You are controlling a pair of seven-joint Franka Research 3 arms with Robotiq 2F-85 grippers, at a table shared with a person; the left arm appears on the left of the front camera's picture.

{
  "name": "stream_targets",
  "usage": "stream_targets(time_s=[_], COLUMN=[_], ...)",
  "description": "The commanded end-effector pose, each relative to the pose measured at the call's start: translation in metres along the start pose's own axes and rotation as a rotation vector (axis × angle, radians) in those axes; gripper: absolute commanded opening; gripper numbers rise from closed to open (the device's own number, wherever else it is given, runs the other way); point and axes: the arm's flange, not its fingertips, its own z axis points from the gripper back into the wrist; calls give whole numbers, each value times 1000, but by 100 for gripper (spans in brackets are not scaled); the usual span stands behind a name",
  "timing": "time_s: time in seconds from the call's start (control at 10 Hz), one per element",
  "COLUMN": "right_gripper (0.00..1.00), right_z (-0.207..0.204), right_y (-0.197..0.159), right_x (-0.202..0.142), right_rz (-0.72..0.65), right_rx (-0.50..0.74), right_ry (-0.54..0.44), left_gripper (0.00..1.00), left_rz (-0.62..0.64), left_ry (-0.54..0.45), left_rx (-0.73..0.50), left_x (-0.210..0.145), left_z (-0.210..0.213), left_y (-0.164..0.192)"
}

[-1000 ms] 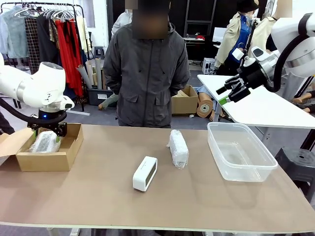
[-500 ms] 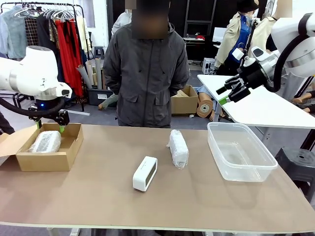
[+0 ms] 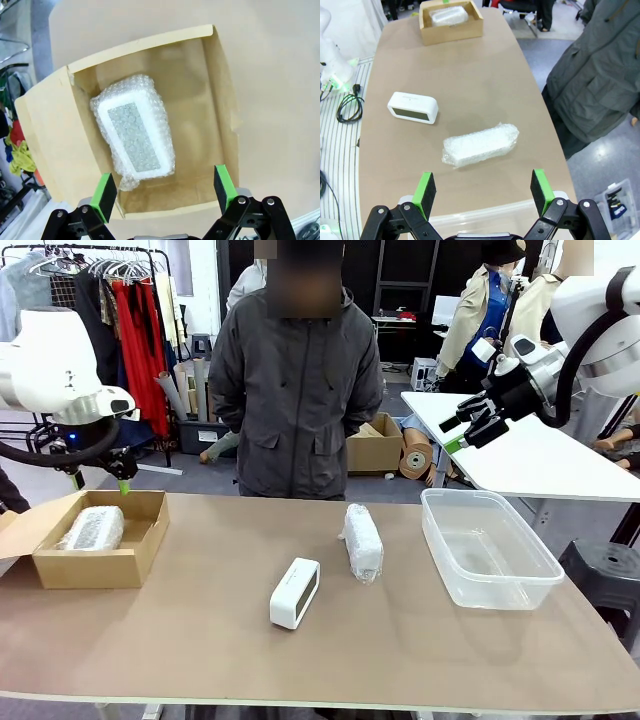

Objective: Separate and place wrapped and unwrapped clocks.
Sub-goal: If the picked Digital clock is wrapped, place it in the Package Box ; if not, place it in the Organizing box, then pick up the Digital clock indicated by the person.

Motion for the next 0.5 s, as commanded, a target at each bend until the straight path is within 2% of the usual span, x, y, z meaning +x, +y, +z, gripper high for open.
stream_targets(time_s=[0.0,0.4], right_gripper=[100,100], right_z=[1,1], right_y=[0,0], right_x=[1,1], right_rz=[4,4], right_rx=[-5,-5], right_ry=[0,0], left_gripper=[100,100], left_rz=[0,0], left_ry=[7,7], left_rx=[0,0], left_x=[1,1], left_z=[-5,-5], left_y=[-1,-1])
